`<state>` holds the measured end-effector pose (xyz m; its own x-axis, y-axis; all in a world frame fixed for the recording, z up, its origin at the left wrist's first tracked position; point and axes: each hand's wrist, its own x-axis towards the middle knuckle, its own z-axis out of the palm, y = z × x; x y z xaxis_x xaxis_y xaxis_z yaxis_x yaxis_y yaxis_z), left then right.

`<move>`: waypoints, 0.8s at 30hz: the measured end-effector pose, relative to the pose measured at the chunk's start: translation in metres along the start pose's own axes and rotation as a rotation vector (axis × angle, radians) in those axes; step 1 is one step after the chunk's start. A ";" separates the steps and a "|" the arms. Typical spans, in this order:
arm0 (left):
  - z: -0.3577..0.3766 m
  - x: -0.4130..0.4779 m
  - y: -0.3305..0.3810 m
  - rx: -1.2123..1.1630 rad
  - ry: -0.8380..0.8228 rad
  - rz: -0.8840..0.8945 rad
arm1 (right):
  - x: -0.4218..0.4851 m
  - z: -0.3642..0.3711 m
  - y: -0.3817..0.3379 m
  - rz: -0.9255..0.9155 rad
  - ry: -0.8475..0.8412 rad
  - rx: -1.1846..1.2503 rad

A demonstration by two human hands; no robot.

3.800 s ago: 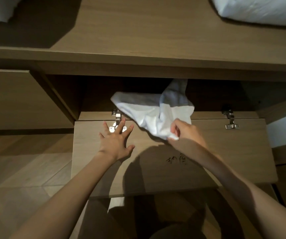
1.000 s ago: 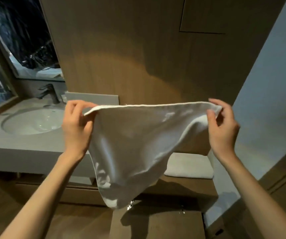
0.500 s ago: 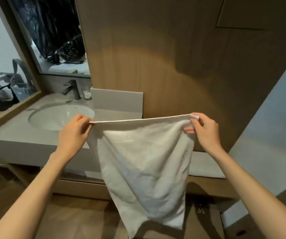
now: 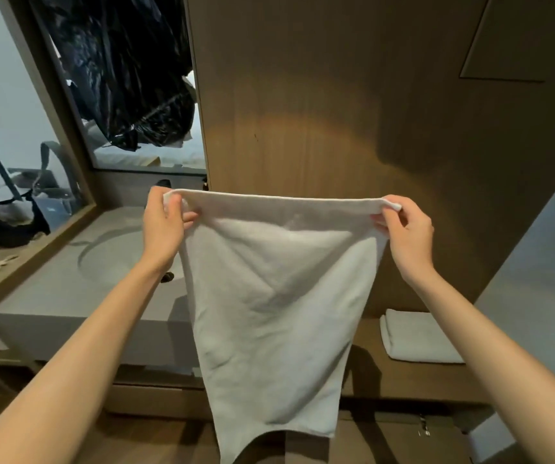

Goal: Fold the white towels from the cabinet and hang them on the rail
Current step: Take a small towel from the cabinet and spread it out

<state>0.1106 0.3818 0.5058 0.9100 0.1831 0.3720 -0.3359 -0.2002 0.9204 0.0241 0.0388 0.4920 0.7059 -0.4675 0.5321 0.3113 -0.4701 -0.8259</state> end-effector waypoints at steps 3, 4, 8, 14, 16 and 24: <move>-0.002 0.038 -0.002 -0.017 -0.014 0.022 | 0.030 0.022 -0.008 0.028 0.028 0.071; -0.002 0.050 -0.003 -0.012 -0.014 0.035 | 0.041 0.029 -0.011 0.026 0.035 0.081; 0.008 0.099 -0.005 0.021 0.023 0.090 | 0.084 0.054 -0.017 -0.009 0.051 0.099; 0.039 0.179 -0.004 0.020 0.092 0.208 | 0.158 0.096 -0.013 -0.064 0.053 0.092; 0.051 0.212 -0.004 0.015 0.103 0.239 | 0.184 0.108 -0.010 -0.076 0.067 0.083; 0.096 0.323 0.022 -0.030 0.167 0.359 | 0.288 0.142 -0.017 -0.162 0.101 0.117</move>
<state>0.4203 0.3441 0.6345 0.6821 0.2608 0.6832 -0.6349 -0.2523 0.7302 0.3127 0.0187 0.6334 0.5754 -0.4683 0.6705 0.4909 -0.4580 -0.7411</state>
